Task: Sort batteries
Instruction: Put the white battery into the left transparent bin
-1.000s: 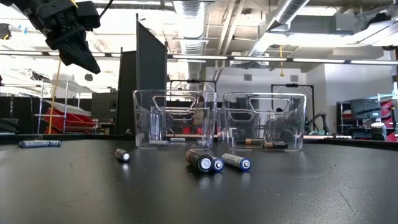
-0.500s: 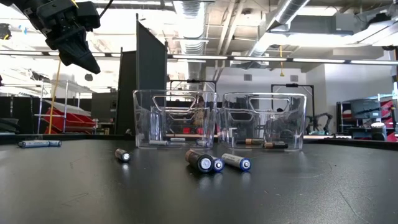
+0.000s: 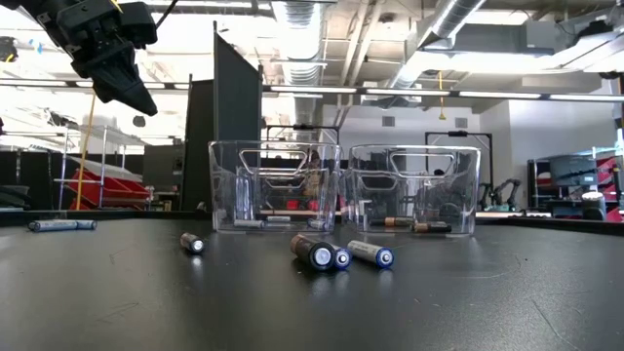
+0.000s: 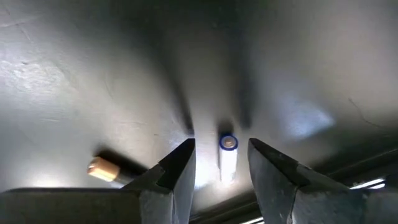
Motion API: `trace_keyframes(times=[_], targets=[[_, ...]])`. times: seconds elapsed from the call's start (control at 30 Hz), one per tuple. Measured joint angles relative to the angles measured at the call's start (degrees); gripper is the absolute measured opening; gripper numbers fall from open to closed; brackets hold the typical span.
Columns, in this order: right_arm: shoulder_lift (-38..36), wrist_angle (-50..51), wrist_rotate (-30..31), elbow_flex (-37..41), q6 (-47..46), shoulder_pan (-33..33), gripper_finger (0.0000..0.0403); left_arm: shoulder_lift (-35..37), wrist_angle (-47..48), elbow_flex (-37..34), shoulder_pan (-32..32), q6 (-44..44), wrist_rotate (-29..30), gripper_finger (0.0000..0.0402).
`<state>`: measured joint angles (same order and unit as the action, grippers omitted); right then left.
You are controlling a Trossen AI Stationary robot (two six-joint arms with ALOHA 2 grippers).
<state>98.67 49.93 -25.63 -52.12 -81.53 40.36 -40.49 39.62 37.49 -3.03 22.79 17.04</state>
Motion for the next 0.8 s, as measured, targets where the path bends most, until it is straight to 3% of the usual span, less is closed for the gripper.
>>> trace_keyframes(times=[0.4,0.8], targets=[[0.0,0.5,0.0,0.0,0.9,0.0,0.0121,0.0,0.0,0.0,0.0,0.0,0.0,0.0056],[0.0,0.6,0.0,0.0,1.0,0.0,0.0117,0.0,0.0,0.0,0.0,-0.1,0.0,0.0056]])
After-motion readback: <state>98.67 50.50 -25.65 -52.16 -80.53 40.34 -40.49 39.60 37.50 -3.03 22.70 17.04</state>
